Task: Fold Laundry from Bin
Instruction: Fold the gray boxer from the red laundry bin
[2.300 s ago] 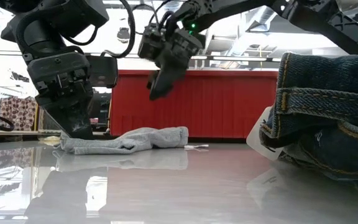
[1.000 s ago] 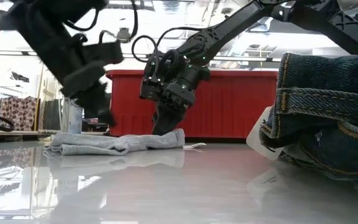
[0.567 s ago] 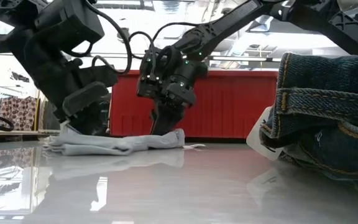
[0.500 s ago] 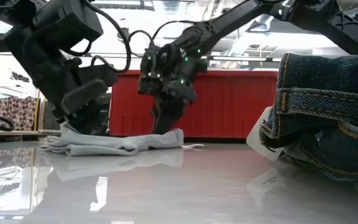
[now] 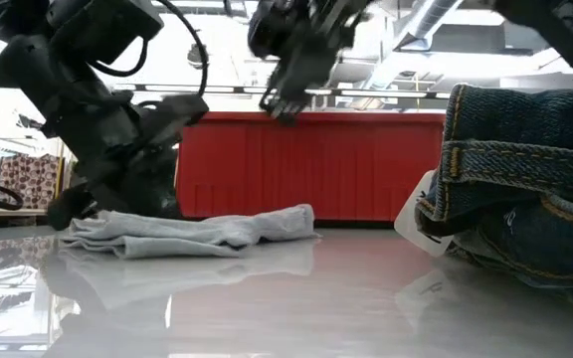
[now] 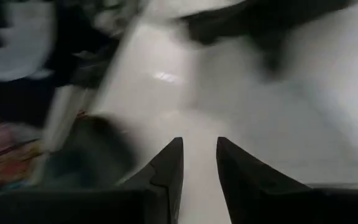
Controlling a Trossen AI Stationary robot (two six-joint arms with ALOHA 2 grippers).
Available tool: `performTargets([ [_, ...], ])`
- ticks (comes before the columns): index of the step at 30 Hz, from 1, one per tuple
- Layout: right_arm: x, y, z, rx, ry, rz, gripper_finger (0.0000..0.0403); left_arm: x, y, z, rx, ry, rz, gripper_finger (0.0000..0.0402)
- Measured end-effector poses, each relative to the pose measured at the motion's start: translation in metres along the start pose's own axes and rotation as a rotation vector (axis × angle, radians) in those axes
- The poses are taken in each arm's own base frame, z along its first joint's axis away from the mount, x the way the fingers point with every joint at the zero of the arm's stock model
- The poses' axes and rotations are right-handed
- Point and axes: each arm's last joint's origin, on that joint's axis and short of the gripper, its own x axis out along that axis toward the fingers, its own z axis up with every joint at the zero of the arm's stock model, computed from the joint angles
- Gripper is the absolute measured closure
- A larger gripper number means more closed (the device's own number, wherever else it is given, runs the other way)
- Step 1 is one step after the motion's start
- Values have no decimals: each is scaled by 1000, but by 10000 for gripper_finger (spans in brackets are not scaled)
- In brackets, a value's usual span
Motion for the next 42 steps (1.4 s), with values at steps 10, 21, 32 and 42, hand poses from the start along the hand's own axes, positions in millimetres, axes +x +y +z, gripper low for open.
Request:
performTargets([
  [10,33,127,10,-61,219,6,280,5,-10,14,-208,-74,-101,401],
  [21,115,169,-33,103,492,-267,280,-1,-35,18,56,-79,-321,401],
  [32,175,206,-61,282,445,-230,280,2,-67,77,816,-127,26,401],
  [42,196,241,-64,337,317,-334,280,12,-65,122,1095,-38,-126,401],
])
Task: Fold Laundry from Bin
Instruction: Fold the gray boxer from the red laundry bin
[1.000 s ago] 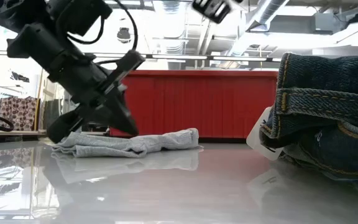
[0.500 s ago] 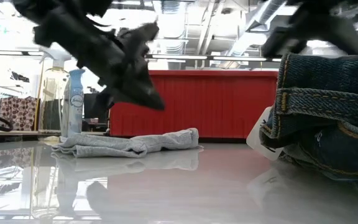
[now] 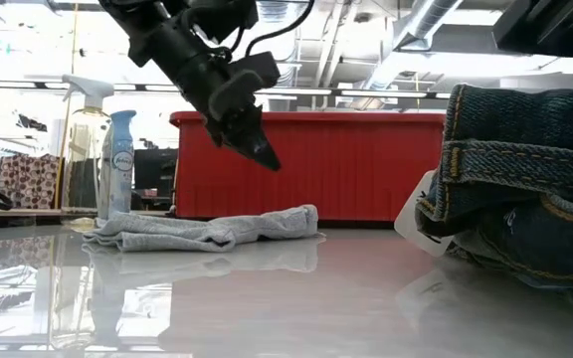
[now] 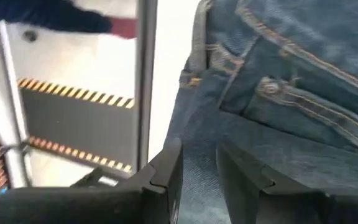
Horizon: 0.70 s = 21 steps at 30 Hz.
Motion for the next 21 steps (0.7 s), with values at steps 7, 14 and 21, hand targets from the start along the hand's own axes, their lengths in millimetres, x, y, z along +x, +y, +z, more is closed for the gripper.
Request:
performTargets([
  [7,1,3,-2,81,-51,-68,280,8,-1,-3,178,5,-132,401],
  [14,1,3,1,124,-94,-75,280,45,-3,-29,248,104,-150,401],
  [21,1,4,3,171,-114,-64,280,61,7,-47,59,235,-2,401],
])
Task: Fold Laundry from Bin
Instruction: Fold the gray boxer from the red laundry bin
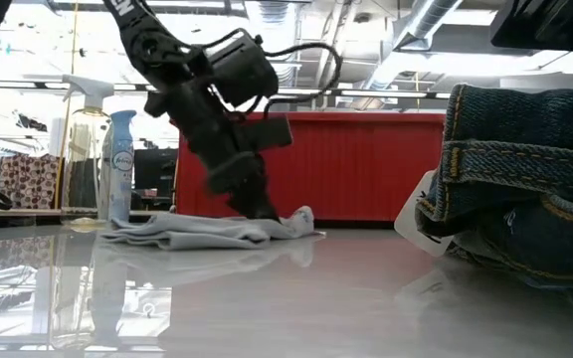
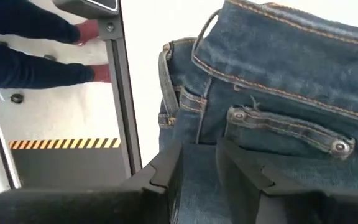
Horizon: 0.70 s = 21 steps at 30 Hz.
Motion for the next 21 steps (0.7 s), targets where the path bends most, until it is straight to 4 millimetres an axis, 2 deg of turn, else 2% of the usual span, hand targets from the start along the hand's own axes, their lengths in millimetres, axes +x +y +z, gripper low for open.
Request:
performTargets([
  [5,0,-4,4,-28,-71,-78,280,-4,1,-7,-420,80,30,401],
  [9,-3,-16,15,-63,-193,-220,280,-5,0,-12,-722,127,61,401],
  [13,-9,-33,33,-169,-389,-486,280,-6,-1,-12,-785,132,49,402],
  [15,-13,-45,48,-197,-442,-557,280,-7,0,-13,-791,149,33,402],
  [18,-18,-67,75,-227,-465,-482,280,-8,1,-13,-799,163,21,401],
  [21,-19,-85,101,-301,-460,-233,280,-8,1,-13,-799,165,20,401],
])
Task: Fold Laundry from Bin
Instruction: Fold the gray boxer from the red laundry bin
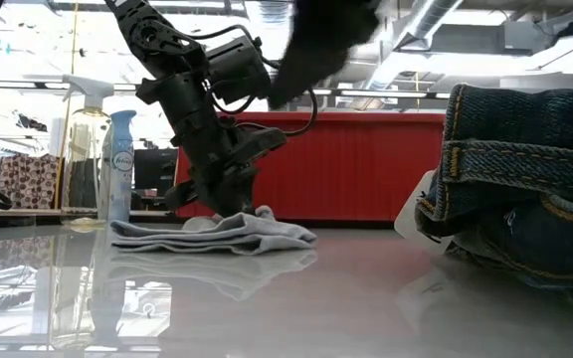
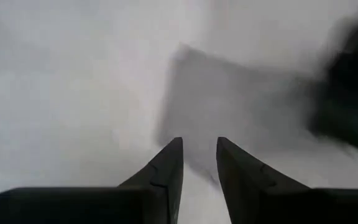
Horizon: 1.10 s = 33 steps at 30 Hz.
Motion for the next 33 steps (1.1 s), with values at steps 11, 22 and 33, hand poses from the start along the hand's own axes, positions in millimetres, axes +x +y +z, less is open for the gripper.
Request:
performTargets([
  [11,8,-15,12,-431,-94,161,182,0,3,4,15,-3,-2,402],
  [22,58,-14,-11,-584,59,98,122,1,4,4,71,-18,6,402],
  [33,89,-18,-32,-620,194,55,122,1,4,4,81,-41,13,402],
])
